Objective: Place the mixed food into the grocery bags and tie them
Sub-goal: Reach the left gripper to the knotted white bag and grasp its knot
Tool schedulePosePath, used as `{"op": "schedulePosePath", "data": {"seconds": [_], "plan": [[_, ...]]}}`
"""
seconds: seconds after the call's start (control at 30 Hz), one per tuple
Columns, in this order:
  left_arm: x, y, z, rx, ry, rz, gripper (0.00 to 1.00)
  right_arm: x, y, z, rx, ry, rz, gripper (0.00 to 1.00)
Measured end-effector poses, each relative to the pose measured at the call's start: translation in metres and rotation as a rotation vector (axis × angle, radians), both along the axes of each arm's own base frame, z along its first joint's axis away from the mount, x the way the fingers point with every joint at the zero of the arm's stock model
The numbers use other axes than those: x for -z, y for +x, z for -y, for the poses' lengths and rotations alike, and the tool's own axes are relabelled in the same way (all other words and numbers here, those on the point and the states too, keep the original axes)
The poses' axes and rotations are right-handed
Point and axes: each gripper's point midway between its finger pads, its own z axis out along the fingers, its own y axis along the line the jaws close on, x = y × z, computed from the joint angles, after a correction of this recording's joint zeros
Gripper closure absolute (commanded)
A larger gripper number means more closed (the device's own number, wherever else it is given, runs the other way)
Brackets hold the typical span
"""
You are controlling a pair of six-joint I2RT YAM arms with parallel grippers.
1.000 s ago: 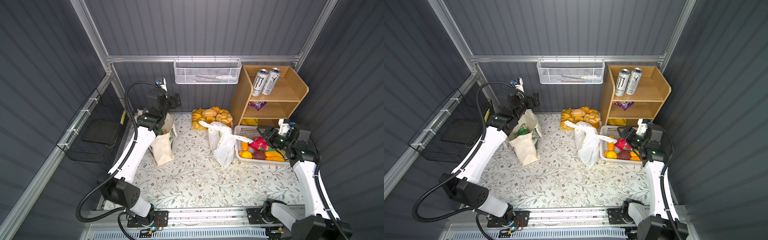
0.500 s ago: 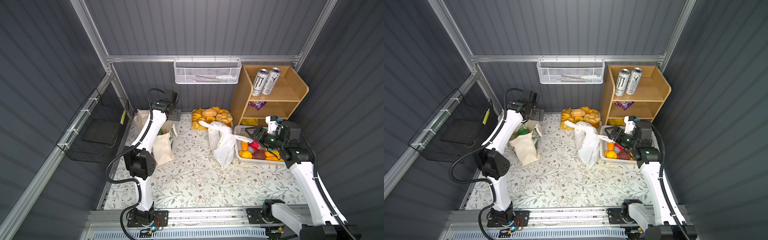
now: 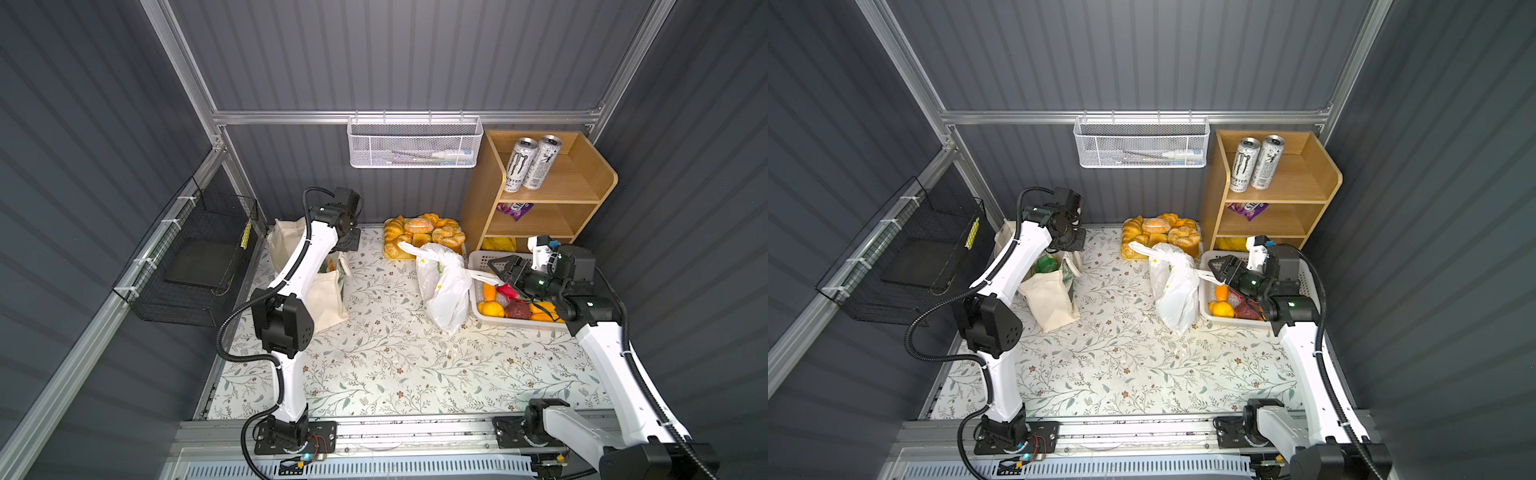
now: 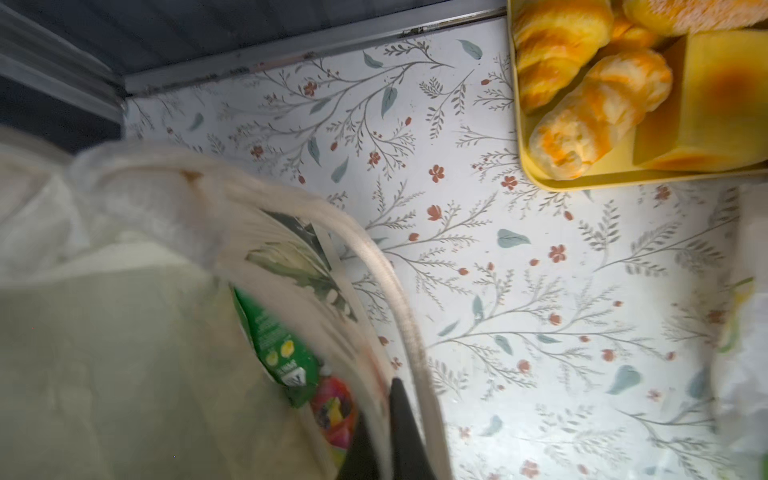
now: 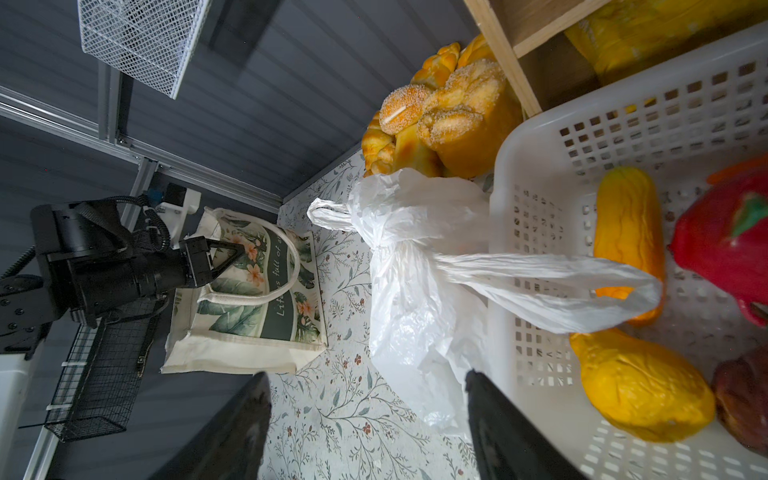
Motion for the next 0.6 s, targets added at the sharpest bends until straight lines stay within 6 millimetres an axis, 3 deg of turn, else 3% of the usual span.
{"op": "schedulePosePath", "data": {"seconds": [0.27,0.5,0.53,0.6], "plan": [[0.000,-0.055,0.072,0.170,-0.024,-0.041,1.00,0.008,0.005,-0.005,-0.016,-0.005,-0.018,0.25],[0.001,-0.095,0.119,0.222,-0.108,-0.047,0.97,0.017,0.010,-0.008,-0.024,-0.023,-0.038,0.25],[0.001,-0.098,0.124,0.220,-0.124,-0.044,0.94,0.019,0.010,-0.009,-0.024,-0.026,-0.041,0.25],[0.002,-0.101,0.132,0.215,-0.149,-0.040,0.76,0.021,0.011,-0.009,-0.025,-0.031,-0.044,0.25]]}}
